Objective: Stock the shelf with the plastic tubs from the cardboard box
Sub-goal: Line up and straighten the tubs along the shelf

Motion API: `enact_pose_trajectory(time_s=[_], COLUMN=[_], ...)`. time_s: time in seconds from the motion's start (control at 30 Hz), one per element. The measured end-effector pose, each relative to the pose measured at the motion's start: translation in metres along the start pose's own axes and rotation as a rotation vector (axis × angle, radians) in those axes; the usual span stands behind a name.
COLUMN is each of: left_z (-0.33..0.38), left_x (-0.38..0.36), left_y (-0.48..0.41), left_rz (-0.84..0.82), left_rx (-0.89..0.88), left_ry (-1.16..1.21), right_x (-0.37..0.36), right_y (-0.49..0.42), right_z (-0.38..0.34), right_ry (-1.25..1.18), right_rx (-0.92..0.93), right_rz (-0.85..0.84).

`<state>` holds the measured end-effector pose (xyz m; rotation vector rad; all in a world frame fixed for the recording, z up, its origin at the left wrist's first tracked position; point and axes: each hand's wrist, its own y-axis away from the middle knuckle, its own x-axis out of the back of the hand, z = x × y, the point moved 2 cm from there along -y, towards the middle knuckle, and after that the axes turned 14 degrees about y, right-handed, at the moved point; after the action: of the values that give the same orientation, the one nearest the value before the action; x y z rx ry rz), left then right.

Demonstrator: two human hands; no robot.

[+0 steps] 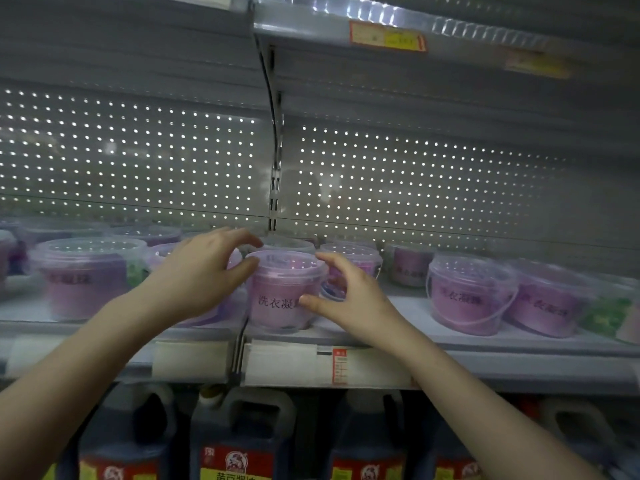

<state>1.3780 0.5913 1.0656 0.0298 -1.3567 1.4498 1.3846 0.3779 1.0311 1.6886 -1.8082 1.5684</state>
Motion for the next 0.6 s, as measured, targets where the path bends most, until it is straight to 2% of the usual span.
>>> enact_pose_trajectory(time_s=[0.4,0.6], left_z=[0.062,0.088], left_x=[-0.051,-0.085], left_y=[-0.026,-0.040], left_rz=[-0.028,-0.063], left_rx=[-0.058,-0.055], left_ry=[0.063,0.102], right_x=[0.106,0.144], right_y=[0.039,0.060], right_z=[0.067,0.120], right_ry=[0.265,0.321], right_rx=[-0.055,-0.177], right_rz=[0.278,0.262])
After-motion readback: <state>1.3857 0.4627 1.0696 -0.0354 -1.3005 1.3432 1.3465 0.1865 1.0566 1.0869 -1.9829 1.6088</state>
